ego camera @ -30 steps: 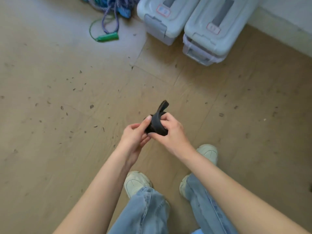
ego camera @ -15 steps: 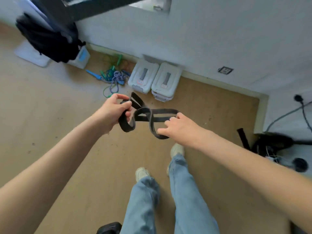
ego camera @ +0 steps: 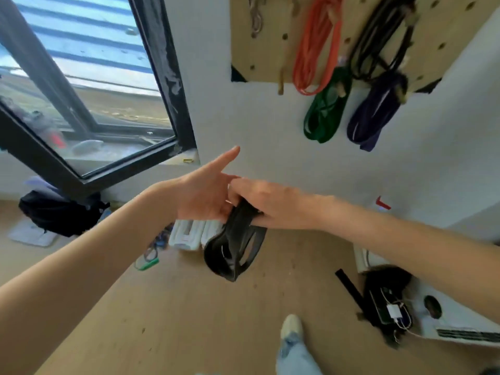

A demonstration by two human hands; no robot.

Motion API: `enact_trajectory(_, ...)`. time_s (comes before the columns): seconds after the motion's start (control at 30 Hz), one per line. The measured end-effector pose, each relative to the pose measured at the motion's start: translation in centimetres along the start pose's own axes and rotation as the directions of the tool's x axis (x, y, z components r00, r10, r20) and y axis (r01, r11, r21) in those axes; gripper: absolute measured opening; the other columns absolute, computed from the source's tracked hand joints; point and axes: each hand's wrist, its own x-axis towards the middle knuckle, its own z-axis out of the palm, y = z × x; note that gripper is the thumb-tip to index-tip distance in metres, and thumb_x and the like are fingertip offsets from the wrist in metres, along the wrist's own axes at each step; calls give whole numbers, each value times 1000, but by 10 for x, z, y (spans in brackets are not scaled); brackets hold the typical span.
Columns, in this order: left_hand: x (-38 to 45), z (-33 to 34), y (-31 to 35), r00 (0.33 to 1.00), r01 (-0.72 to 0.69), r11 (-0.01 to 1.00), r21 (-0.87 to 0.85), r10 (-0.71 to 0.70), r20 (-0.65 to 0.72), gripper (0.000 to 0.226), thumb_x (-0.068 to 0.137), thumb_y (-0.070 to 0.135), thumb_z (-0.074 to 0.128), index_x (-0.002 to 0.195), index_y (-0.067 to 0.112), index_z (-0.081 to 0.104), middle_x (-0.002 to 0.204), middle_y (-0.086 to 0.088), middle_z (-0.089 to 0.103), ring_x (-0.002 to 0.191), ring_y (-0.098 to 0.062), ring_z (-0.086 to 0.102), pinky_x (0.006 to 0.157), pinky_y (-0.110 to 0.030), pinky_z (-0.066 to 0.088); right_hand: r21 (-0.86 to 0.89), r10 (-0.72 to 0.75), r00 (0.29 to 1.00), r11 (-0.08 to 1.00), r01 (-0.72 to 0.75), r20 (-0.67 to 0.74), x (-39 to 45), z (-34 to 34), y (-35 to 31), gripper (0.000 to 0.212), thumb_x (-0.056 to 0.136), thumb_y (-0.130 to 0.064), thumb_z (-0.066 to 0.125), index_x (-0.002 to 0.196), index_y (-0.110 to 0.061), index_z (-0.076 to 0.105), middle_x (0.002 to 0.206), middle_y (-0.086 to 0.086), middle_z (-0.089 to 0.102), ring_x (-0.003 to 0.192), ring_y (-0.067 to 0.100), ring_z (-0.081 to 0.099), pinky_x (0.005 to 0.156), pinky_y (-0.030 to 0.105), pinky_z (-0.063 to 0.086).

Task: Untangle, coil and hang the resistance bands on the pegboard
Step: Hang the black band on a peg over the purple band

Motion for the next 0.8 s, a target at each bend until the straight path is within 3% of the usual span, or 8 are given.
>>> enact_trajectory(0.1,19,34,31,999,-30,985,173,26,26,77,68,74,53,114,13,62,103,-13,70,90,-29,67,75,-37,55,207,166,979,968,-140,-115,-17,-35,22,37,78,-1,67,95,-11,35,84,-4,43,67,8,43,60,12,38)
enact_trajectory(0.2,39,60,57,989,-135,938,320,149,-21,63,73,45,73,120,12,47,79,-2,71,65,-14,62,63,-26,54,272,228,961,945,-179,-159,-30,-76,49,35,76,-6,71,94,-11,42,96,2,43,77,14,50,67,12,43)
enact_trajectory(0.3,56,82,87,976,-205,862,463,217,29,59,72,13,75,124,19,47,79,-6,60,60,-8,50,62,-21,49,383,353,927,880,-282,-129,-44,-111,79,29,79,-12,69,96,-14,47,100,2,52,94,20,58,82,27,50)
enact_trajectory(0.4,74,93,118,975,-199,815,544,222,24,53,81,0,64,127,18,45,87,-15,51,59,-10,48,61,-21,48,561,429,902,759,-330,-49,-55,-129,105,24,84,-15,64,104,-13,51,100,5,62,96,20,61,90,31,48)
enact_trajectory(0.53,93,84,149,964,-228,738,636,261,42,70,82,-2,63,138,25,32,82,-11,61,59,-11,50,63,-21,48,675,478,872,678,-293,-101,-49,-140,127,27,87,-15,63,109,-5,51,103,19,66,99,29,64,93,33,49)
enact_trajectory(0.63,101,70,168,953,-276,688,671,288,96,67,83,0,64,134,31,33,77,-6,62,60,-9,51,64,-20,49,661,509,846,691,-292,-159,-37,-148,139,28,85,-16,65,108,-6,51,101,24,65,91,28,64,92,35,48)
enact_trajectory(0.73,107,58,186,950,-311,713,629,249,187,58,81,6,67,126,33,43,82,-10,53,63,-10,52,67,-23,50,561,485,839,777,-285,-246,-29,-158,147,21,83,-18,67,98,-10,55,97,16,66,92,24,63,90,34,49)
enact_trajectory(0.8,112,51,196,948,-310,775,551,209,239,60,77,20,72,130,28,45,85,-7,57,70,-11,56,72,-25,50,497,452,826,831,-251,-337,-27,-166,150,16,81,-18,70,93,-14,60,98,4,66,97,11,62,91,29,49)
